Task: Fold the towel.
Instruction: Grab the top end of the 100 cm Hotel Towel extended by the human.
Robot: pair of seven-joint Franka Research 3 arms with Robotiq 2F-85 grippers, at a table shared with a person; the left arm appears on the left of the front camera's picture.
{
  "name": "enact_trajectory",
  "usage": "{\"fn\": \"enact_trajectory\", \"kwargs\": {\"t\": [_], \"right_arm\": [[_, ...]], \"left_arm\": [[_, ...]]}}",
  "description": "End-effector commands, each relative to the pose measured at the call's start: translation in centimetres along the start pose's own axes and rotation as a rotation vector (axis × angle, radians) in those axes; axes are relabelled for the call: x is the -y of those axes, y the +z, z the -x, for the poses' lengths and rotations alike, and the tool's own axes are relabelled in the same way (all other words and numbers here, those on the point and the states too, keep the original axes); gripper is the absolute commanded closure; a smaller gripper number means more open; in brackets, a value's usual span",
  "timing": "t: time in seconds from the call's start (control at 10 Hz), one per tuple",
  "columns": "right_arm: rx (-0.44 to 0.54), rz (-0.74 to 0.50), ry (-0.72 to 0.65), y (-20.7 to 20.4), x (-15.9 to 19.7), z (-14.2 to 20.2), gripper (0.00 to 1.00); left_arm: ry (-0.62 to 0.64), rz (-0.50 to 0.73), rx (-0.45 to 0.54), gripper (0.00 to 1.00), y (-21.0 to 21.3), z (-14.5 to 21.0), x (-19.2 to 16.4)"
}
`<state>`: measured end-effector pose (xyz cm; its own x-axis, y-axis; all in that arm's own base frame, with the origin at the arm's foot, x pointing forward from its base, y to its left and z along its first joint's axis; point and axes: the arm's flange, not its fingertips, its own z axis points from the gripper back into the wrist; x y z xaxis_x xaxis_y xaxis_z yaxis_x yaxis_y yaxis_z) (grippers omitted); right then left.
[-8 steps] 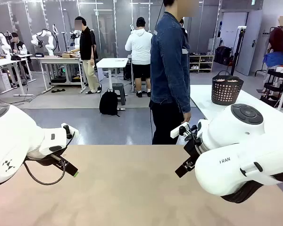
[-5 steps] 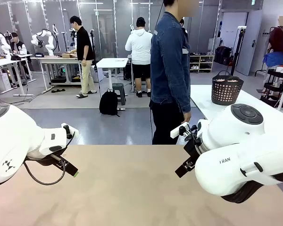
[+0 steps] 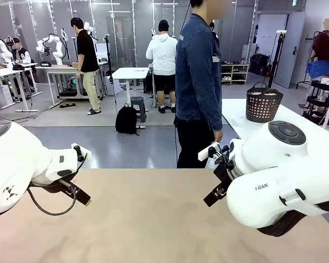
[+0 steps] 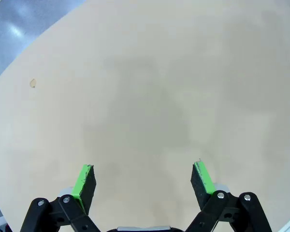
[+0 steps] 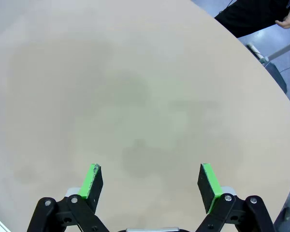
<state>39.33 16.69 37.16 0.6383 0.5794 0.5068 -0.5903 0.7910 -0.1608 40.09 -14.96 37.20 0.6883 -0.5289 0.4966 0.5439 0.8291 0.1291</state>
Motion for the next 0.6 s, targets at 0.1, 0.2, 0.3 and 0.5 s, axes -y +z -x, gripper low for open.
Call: {"fn": "enact_trajectory", "kwargs": {"t": [0.1, 0.2, 0.3, 0.5], "right_arm": [[0.000, 0.000, 0.000, 0.0, 0.0, 0.0, 0.00], [0.017, -0.059, -0.007, 1.9, 0.8, -1.3, 0.00], [-0.001, -0.080, 0.004, 3.6, 1.2, -2.2, 0.00], [-0.017, -0.250, -0.059, 8.6, 3.0, -4.3, 0.00]], "left_arm": [[0.000, 0.000, 0.000, 0.00, 0.0, 0.0, 0.0], [0.023, -0.025, 0.020, 0.00, 1.5, -2.0, -0.2], [0.051, -0.028, -0.011, 0.00, 3.0, -3.2, -0.7], [0.148, 0.126, -0.057, 0.00, 7.9, -5.3, -3.1]]}}
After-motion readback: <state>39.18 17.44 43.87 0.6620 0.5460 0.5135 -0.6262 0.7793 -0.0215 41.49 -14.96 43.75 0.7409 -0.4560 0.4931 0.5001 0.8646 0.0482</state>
